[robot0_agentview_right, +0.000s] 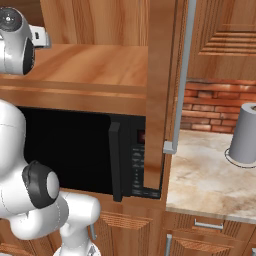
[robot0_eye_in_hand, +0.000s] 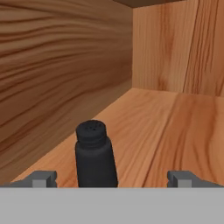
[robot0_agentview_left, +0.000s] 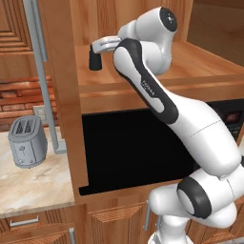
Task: Collect the paprika, ketchup, and shaker from the cabinet and place them next to the stove.
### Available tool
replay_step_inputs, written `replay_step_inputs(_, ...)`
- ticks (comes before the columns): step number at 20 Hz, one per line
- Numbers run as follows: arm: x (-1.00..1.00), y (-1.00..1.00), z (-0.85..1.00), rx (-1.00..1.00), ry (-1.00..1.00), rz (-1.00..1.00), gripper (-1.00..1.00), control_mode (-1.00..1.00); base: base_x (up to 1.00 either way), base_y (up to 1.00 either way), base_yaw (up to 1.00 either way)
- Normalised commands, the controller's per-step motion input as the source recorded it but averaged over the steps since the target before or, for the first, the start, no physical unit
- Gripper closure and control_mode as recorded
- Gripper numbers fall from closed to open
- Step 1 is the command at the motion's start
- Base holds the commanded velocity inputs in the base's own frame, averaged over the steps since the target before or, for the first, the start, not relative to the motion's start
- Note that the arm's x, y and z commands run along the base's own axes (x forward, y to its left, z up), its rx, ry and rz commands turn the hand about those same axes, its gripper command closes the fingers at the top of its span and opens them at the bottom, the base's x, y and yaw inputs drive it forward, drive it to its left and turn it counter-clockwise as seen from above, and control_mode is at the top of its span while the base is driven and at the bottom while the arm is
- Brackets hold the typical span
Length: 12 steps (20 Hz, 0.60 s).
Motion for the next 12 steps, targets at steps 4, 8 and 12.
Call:
replay_step_inputs(4,0.05,0.27,-0.06,0.00,0.00,0.00,-1.00,-1.00,0.00,0.00,0.00)
replay_step_inputs(8,0.11,0.15,-0.04,0.00,0.01,0.00,-1.00,-1.00,0.00,0.00,0.00)
replay_step_inputs(12,0.17,0.04,-0.03,0.00,0.00,0.00,-1.00,-1.00,0.00,0.00,0.00)
